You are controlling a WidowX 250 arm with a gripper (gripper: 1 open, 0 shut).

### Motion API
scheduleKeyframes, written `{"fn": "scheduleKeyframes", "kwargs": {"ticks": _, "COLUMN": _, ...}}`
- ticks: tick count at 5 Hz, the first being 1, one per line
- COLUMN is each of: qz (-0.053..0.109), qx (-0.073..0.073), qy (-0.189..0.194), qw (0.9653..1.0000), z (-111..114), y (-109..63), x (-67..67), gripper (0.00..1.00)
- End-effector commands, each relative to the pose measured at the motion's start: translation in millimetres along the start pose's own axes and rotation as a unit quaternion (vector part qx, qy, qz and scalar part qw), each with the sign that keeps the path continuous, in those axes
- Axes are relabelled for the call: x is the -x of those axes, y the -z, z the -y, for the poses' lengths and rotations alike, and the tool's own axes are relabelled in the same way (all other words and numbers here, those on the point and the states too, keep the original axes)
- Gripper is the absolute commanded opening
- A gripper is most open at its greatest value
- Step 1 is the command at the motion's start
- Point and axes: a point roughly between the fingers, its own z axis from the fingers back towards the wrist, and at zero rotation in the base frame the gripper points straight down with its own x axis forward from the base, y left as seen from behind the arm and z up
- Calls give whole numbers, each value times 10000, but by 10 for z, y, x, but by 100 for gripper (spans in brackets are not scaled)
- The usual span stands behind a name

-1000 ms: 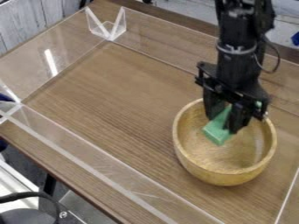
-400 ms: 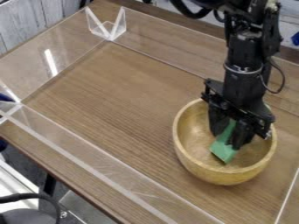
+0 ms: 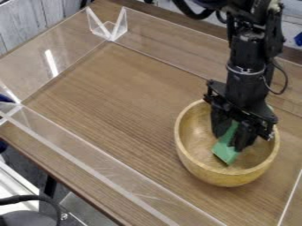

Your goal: Put the green block in the brown bowl

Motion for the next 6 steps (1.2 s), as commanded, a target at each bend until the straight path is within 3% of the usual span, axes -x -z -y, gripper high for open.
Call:
{"fn": "scheduleKeyframes", "kwargs": {"ticks": 1, "qz": 22, "qx": 14, "qy": 124, "qw": 9999, "z": 44, "y": 18, "x": -24, "gripper": 0}}
{"fn": "scheduleKeyframes", "kwargs": {"ticks": 6, "qz": -173, "qx": 104, "qy": 237, "qw": 9995, "z": 73, "y": 114, "x": 27, "gripper": 0}}
